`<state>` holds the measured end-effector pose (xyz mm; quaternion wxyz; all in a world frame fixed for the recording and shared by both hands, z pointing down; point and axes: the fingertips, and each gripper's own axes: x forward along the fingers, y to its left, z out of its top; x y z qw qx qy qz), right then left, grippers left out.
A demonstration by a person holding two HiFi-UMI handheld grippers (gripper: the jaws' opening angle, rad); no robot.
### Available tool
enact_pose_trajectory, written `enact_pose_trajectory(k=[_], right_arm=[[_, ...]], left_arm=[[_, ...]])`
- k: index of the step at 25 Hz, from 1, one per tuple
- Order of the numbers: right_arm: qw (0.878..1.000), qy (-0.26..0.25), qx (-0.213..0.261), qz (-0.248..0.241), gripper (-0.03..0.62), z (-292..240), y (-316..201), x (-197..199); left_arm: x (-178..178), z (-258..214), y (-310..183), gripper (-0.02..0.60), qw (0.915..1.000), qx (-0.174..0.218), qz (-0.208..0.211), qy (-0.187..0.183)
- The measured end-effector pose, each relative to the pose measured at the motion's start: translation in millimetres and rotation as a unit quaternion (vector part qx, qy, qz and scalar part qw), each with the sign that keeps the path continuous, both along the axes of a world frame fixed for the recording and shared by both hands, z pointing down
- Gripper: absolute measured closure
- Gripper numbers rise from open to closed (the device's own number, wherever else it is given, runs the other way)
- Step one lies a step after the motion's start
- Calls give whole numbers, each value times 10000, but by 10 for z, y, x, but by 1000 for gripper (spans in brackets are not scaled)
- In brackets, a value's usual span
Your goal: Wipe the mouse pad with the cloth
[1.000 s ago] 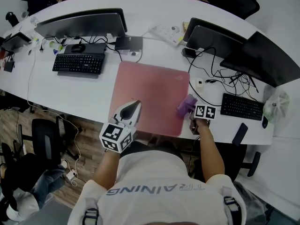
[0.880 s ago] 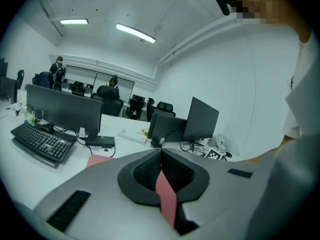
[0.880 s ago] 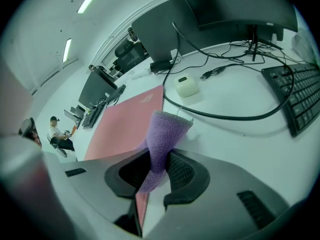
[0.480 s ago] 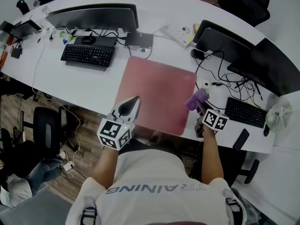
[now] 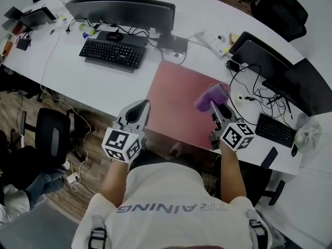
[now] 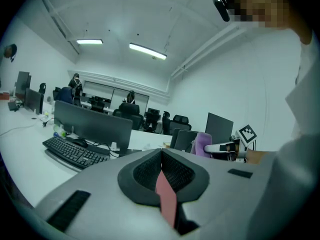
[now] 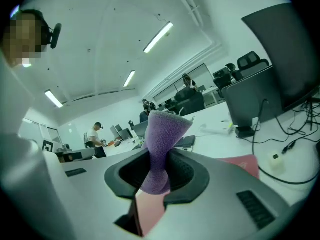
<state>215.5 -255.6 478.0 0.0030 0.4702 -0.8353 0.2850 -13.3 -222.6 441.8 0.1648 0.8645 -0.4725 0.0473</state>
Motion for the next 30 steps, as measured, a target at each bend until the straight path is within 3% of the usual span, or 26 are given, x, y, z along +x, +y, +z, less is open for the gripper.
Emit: enact_pose_trajectory(k=[8, 14, 19, 23, 30], right_arm=[[9950, 117, -526, -836, 485, 151, 99, -1471], [9888, 105, -905, -1182, 485, 484, 152, -2411], [9707, 115, -1707, -1684, 485, 988, 266, -3035], [9501, 399, -2429, -1917, 485, 1557, 363, -3343], [9369, 937, -2930, -1663, 485, 2217, 336, -3451]], left_arm=[[-1036, 44, 114, 551, 9996, -80, -256, 108], [-1602, 164, 233, 551, 9992, -201, -322, 158], [-1977, 264, 308, 551, 9989, -265, -342, 171], [-2156, 354, 358, 551, 9987, -336, -313, 215], [-2263, 510, 441, 551, 9980, -550, -148, 277]])
